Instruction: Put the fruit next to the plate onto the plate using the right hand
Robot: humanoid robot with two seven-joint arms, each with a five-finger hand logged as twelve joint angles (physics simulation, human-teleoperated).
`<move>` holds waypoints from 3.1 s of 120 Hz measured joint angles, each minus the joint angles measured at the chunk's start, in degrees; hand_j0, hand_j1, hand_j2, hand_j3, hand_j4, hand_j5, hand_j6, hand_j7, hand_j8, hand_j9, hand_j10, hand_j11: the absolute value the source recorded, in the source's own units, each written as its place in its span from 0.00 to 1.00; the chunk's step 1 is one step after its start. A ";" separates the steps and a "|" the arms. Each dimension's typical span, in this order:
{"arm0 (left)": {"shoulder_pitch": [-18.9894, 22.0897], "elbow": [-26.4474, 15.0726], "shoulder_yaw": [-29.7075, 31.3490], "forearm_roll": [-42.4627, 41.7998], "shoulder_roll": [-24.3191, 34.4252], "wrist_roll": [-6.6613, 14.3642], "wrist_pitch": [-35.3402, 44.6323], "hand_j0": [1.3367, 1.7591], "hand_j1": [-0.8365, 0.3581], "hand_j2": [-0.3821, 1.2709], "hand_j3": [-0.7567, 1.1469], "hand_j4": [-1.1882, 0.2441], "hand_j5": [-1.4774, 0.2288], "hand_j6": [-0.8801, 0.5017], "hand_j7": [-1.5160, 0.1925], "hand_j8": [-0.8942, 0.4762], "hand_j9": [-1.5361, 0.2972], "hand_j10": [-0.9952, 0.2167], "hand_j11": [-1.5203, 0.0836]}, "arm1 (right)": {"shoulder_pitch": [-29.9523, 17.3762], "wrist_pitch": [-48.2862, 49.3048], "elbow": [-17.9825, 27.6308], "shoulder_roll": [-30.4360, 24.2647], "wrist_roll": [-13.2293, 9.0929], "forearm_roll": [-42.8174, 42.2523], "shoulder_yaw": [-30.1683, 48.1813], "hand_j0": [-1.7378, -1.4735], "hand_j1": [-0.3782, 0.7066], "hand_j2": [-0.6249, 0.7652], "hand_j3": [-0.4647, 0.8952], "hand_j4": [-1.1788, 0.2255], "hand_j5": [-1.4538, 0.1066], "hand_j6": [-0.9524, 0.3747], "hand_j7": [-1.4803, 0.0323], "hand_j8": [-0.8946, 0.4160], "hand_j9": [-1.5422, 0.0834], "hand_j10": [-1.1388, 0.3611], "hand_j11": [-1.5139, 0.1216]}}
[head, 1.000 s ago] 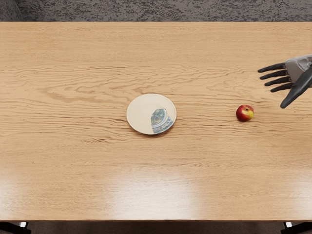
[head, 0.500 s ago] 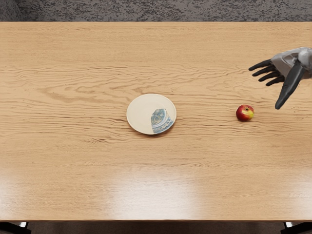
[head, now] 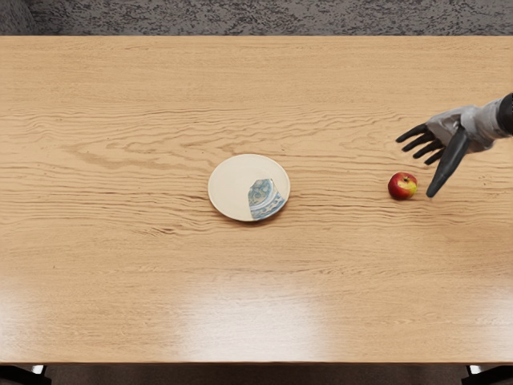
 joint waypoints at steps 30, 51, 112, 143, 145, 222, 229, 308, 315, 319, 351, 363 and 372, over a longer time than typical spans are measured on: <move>0.00 0.00 0.00 0.00 0.00 -0.01 0.00 0.76 0.76 0.26 0.40 0.67 0.69 0.47 0.71 0.49 0.68 0.63 0.76 | -0.08 -18.60 10.16 -0.23 -0.48 -8.06 -1.86 0.30 0.18 0.43 0.34 0.74 0.82 0.61 0.86 0.57 0.84 0.67 0.82; 0.00 0.00 0.00 0.00 0.00 0.00 0.00 0.76 0.76 0.26 0.40 0.67 0.69 0.47 0.71 0.49 0.68 0.63 0.76 | 0.14 -32.82 20.12 -3.47 -0.74 -11.14 -4.95 0.30 0.17 0.43 0.34 0.74 0.82 0.62 0.87 0.58 0.84 0.67 0.82; 0.00 0.00 0.00 0.01 0.00 -0.01 0.00 0.76 0.76 0.26 0.40 0.67 0.69 0.47 0.71 0.49 0.68 0.63 0.76 | -1.18 -52.32 23.59 3.53 -0.80 -12.96 -13.71 0.30 0.31 0.41 0.34 0.65 0.72 0.52 0.76 0.48 0.74 0.59 0.72; 0.00 0.00 0.00 0.01 0.00 0.00 0.00 0.76 0.76 0.26 0.40 0.67 0.69 0.47 0.71 0.49 0.68 0.63 0.76 | -1.60 -59.57 23.47 6.48 -0.80 -13.65 -16.99 0.30 0.34 0.41 0.34 0.64 0.69 0.50 0.73 0.46 0.72 0.57 0.70; 0.00 0.00 0.00 0.00 0.00 0.00 0.00 0.76 0.76 0.26 0.40 0.67 0.69 0.47 0.71 0.49 0.68 0.63 0.76 | -1.63 -59.84 23.46 6.64 -0.80 -13.68 -17.19 0.30 0.34 0.41 0.34 0.63 0.69 0.50 0.73 0.46 0.72 0.57 0.70; 0.00 0.00 0.00 0.00 0.00 0.00 0.00 0.76 0.76 0.26 0.40 0.67 0.69 0.47 0.71 0.49 0.68 0.63 0.76 | -3.90 -61.40 21.45 9.22 -0.80 -14.62 -18.82 0.30 0.35 0.41 0.34 0.63 0.68 0.49 0.72 0.46 0.71 0.56 0.69; 0.00 0.00 0.00 0.00 0.00 0.00 0.00 0.76 0.76 0.26 0.40 0.67 0.69 0.47 0.71 0.49 0.68 0.63 0.76 | -3.95 -61.41 21.26 9.45 -0.80 -14.72 -18.84 0.30 0.35 0.41 0.34 0.63 0.68 0.49 0.72 0.46 0.71 0.56 0.69; 0.00 0.00 0.00 -0.01 0.00 -0.01 0.00 0.76 0.76 0.26 0.40 0.67 0.69 0.47 0.71 0.49 0.68 0.63 0.76 | -4.53 -61.41 16.30 10.89 -0.80 -15.01 -20.04 0.30 0.35 0.41 0.34 0.63 0.69 0.50 0.73 0.46 0.72 0.56 0.69; 0.00 0.00 0.00 0.00 0.00 -0.01 0.00 0.76 0.76 0.26 0.40 0.67 0.69 0.47 0.71 0.49 0.68 0.63 0.76 | -4.57 -61.41 15.49 11.47 -0.80 -15.01 -20.04 0.30 0.35 0.41 0.34 0.63 0.69 0.50 0.73 0.46 0.72 0.56 0.69; 0.00 0.00 0.00 0.00 0.00 -0.01 0.00 0.76 0.76 0.26 0.40 0.67 0.69 0.47 0.71 0.49 0.68 0.63 0.76 | -4.61 -61.41 14.97 11.81 -0.80 -15.02 -20.04 0.30 0.35 0.41 0.34 0.63 0.69 0.50 0.73 0.46 0.72 0.56 0.69; 0.00 0.00 0.00 0.00 0.00 -0.01 0.00 0.76 0.76 0.26 0.40 0.67 0.69 0.47 0.71 0.49 0.68 0.63 0.76 | -5.69 -61.41 12.04 14.24 -0.80 -15.02 -20.00 0.30 0.38 0.40 0.34 0.61 0.66 0.47 0.70 0.44 0.69 0.54 0.67; 0.00 0.00 0.00 0.00 0.00 -0.01 0.00 0.76 0.76 0.26 0.40 0.67 0.69 0.47 0.71 0.49 0.68 0.63 0.76 | -5.85 -61.41 11.84 14.45 -0.80 -15.02 -19.97 0.30 0.41 0.40 0.34 0.59 0.64 0.46 0.68 0.43 0.68 0.53 0.65; 0.00 0.00 0.00 0.00 0.00 -0.01 0.00 0.76 0.76 0.26 0.40 0.67 0.69 0.47 0.71 0.49 0.68 0.63 0.76 | -5.90 -61.42 11.76 14.52 -0.82 -14.99 -19.93 0.30 0.43 0.41 0.35 0.58 0.62 0.44 0.66 0.42 0.68 0.52 0.64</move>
